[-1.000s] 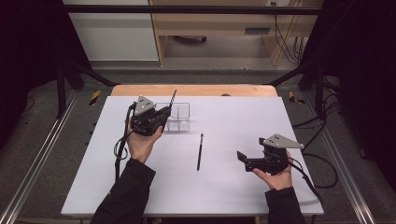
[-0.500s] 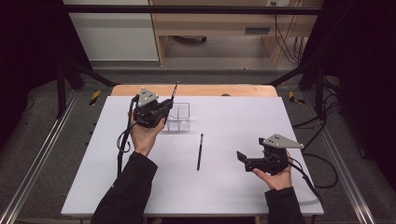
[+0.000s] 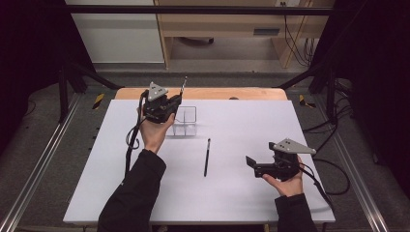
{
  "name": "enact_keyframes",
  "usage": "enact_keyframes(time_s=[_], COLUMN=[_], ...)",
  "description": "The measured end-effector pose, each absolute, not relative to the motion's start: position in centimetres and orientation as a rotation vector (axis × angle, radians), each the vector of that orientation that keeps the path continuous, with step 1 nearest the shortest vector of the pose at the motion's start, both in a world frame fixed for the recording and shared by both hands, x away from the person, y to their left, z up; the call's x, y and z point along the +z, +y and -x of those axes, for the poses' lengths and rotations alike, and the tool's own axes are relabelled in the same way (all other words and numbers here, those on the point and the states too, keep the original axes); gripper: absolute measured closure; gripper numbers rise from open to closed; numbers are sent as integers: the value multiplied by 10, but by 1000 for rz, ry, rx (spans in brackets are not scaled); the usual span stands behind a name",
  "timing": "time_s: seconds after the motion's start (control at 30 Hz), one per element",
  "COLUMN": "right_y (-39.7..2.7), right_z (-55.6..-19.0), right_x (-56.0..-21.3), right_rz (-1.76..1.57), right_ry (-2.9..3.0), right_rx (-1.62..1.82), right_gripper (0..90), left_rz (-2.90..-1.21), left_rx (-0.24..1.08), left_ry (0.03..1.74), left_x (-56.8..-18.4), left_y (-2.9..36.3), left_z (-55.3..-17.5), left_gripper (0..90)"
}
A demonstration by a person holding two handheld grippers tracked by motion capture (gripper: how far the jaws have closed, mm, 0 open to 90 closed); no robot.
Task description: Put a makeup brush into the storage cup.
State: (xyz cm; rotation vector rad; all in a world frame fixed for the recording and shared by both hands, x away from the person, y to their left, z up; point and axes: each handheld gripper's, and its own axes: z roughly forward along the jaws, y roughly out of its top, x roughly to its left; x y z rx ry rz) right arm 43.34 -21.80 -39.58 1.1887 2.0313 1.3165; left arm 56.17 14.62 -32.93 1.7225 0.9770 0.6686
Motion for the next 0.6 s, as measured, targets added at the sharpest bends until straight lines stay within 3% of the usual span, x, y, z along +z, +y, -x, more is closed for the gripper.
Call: enact_keyframes(time_s=[0.6], right_y=[-219], right_z=[-433], right_x=[-395], right_rz=[-1192], right_ry=[2026], right_rx=[1313], right_gripper=[26], left_rz=[-1711], left_rx=[691], left_ry=[995], left_x=[-333], left_y=[150], left_z=[-586], left_gripper=[832])
